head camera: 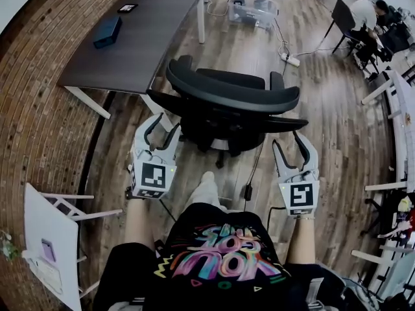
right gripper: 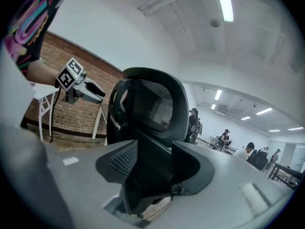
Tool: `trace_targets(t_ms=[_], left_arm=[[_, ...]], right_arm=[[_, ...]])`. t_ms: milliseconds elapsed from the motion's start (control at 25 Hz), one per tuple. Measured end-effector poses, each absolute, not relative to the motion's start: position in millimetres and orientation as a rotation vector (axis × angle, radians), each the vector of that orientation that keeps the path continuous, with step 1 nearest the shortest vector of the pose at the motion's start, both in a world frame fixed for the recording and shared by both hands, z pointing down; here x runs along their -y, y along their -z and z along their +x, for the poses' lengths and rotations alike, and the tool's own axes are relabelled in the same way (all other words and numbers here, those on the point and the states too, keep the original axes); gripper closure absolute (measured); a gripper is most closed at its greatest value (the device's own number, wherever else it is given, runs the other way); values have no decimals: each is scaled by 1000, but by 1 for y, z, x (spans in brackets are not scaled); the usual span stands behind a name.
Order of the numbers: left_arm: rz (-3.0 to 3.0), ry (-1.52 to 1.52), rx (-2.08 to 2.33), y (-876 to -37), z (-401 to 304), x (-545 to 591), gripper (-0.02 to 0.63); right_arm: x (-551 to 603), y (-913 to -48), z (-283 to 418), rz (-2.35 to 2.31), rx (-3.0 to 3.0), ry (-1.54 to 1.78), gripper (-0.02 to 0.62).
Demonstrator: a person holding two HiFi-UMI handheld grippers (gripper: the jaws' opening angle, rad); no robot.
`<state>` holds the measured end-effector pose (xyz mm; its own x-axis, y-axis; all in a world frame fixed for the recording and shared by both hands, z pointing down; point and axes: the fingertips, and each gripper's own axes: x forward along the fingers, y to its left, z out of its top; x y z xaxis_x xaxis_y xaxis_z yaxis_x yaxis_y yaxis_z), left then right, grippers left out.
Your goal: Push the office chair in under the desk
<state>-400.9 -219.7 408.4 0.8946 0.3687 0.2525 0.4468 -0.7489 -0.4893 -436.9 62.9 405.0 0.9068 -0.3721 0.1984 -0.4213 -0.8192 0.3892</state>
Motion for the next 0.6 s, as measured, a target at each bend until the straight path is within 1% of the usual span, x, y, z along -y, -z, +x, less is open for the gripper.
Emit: trace_targets(t_ms=[160, 360, 400, 480, 600], left_arm=[[-2484, 174, 657, -416, -375, 229, 400], [-2489, 96, 802, -415, -350, 224, 346], [-2458, 97, 823, -417, -346, 226, 340], [-2370, 118, 861, -426, -339, 229, 302], [-2302, 171, 886, -445, -331, 236, 291]], right_arm=[[-75, -406, -414, 2627, 570, -146, 352], [-93, -408, -396, 2596, 570, -139, 337], [-95, -408, -393, 2593, 573, -136, 337], [-99, -409, -388, 2593, 596, -142, 327], [-103, -413, -386, 2599, 678, -170, 301]])
